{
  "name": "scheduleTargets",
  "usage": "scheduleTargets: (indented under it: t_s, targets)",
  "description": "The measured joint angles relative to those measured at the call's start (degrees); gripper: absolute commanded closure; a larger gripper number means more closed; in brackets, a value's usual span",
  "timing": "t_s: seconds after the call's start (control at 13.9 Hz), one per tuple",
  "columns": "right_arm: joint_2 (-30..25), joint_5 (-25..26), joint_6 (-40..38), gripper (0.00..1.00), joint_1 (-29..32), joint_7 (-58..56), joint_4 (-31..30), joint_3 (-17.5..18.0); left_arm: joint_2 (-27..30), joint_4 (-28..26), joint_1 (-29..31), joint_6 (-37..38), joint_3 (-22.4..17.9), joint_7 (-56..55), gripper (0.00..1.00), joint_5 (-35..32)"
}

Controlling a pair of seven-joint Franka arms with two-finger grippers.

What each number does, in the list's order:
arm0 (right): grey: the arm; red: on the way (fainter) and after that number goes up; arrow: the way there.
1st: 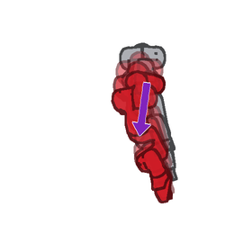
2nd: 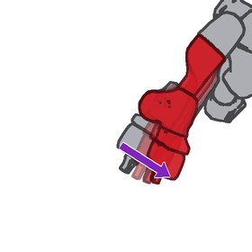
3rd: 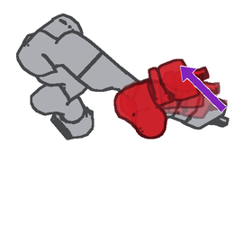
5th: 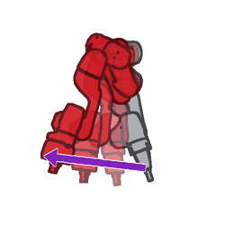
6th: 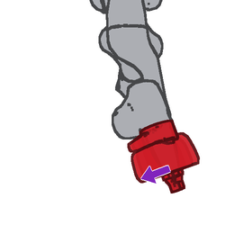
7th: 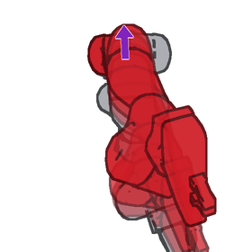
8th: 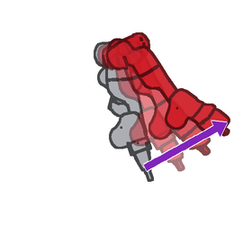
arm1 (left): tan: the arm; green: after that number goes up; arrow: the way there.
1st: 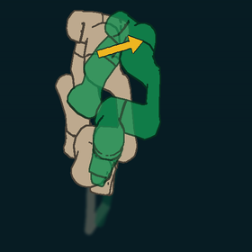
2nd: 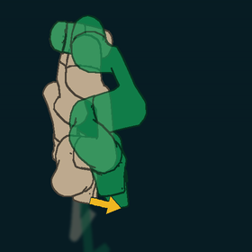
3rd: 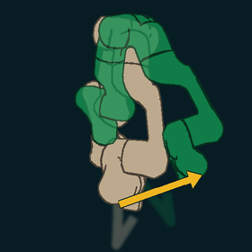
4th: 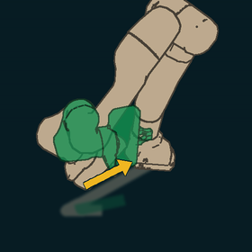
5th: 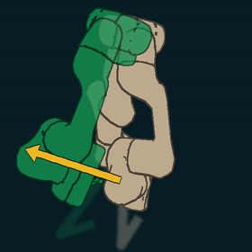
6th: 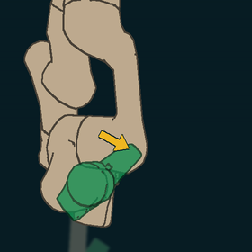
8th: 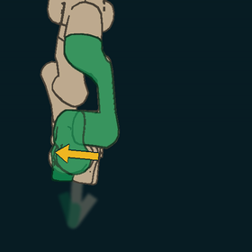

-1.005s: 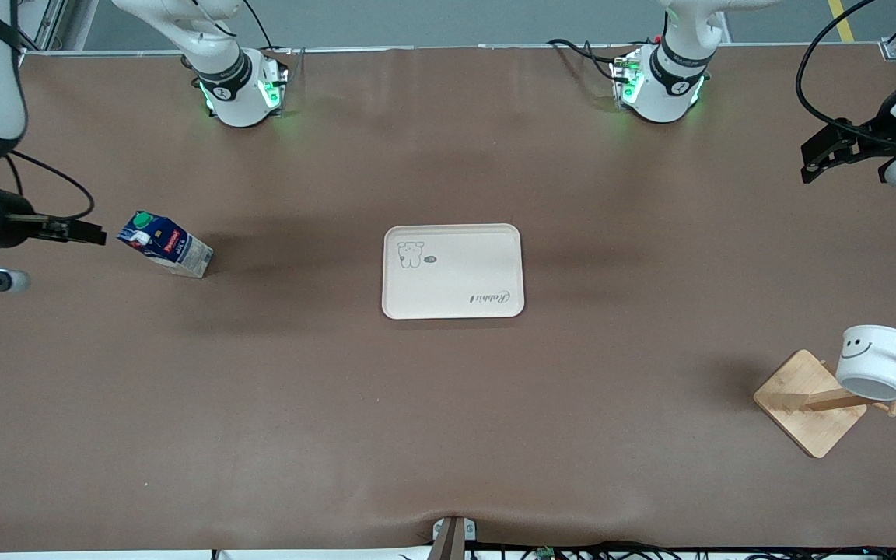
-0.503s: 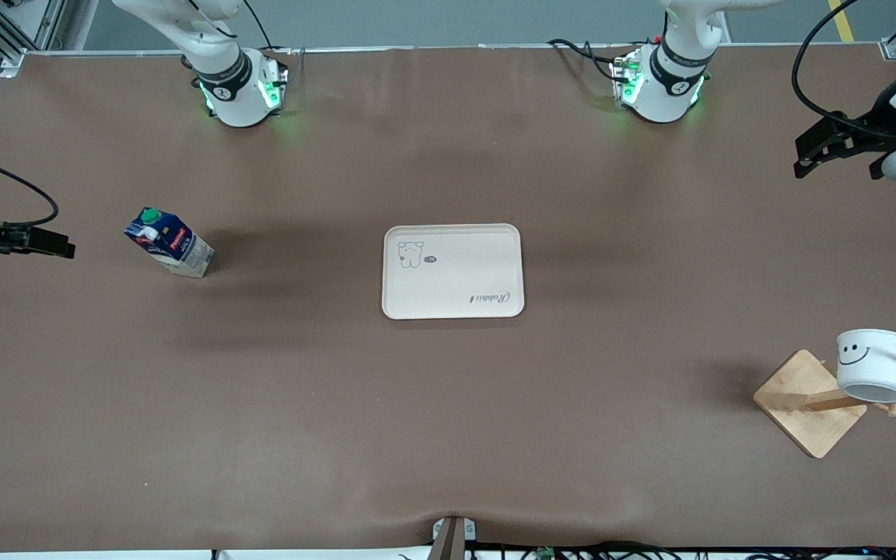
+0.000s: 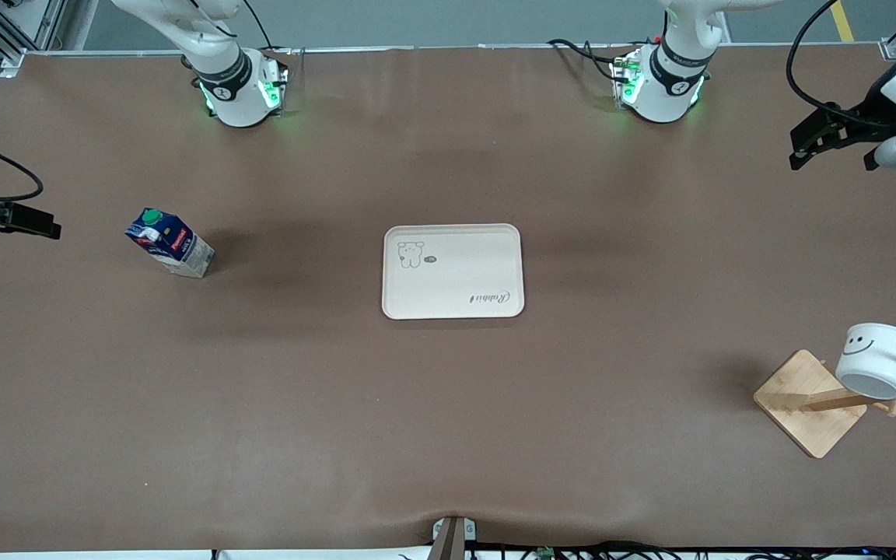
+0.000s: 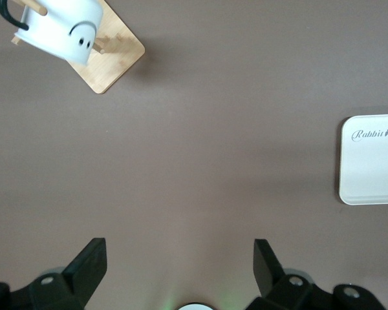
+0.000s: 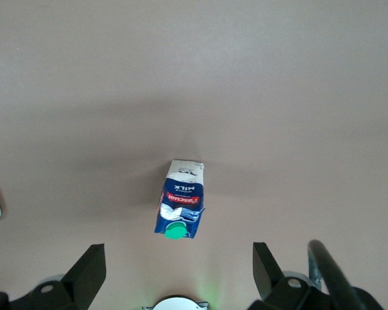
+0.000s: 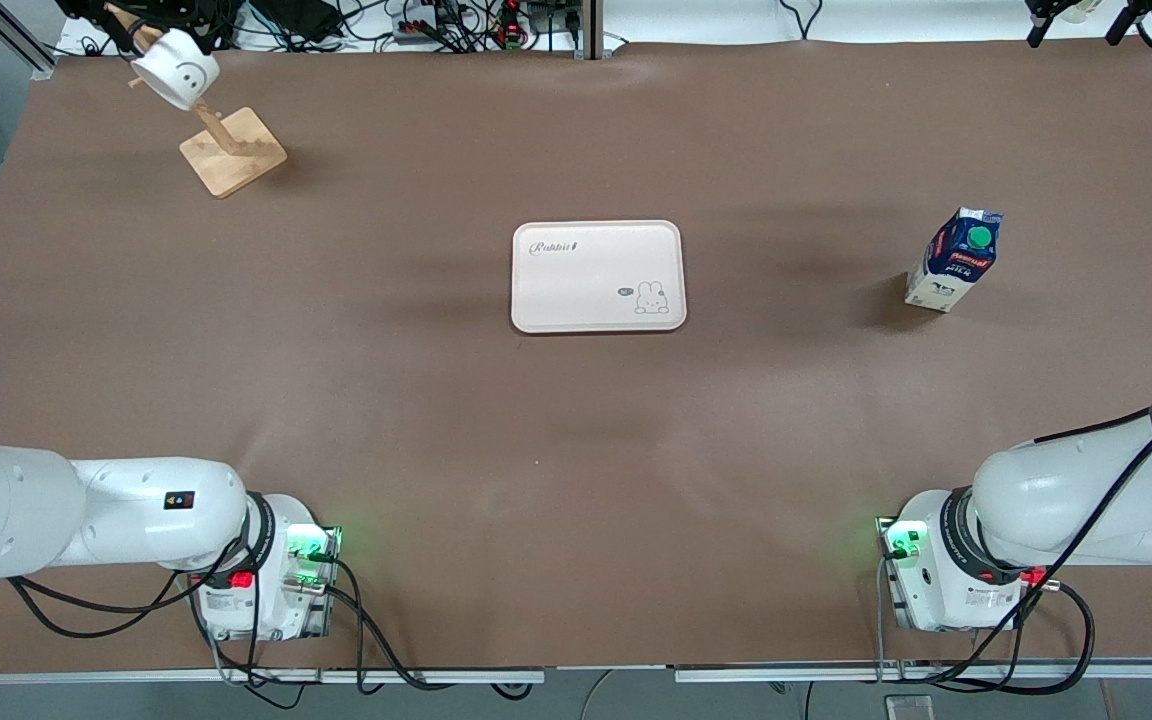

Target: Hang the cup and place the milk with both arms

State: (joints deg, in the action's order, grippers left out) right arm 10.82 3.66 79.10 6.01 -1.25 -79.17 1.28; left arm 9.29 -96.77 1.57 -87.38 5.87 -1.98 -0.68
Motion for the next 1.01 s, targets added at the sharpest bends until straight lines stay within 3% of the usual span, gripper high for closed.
scheduleTargets:
  t_s: [0.36, 1.01]
  targets:
    - [-0.45, 0.09, 0.65, 0.0, -0.54, -0.05, 8.51, 0.07, 1.76, -1.26, 0.36, -0.05, -0.19, -0.02, 0.0, 0.0]
    - [-1.95, -0.59, -0.93, 0.0, -2.66, -0.07, 10.55, 0.47, -1.47, 1.2, 0.29, -0.24, -0.11, -0.01, 0.0, 0.0]
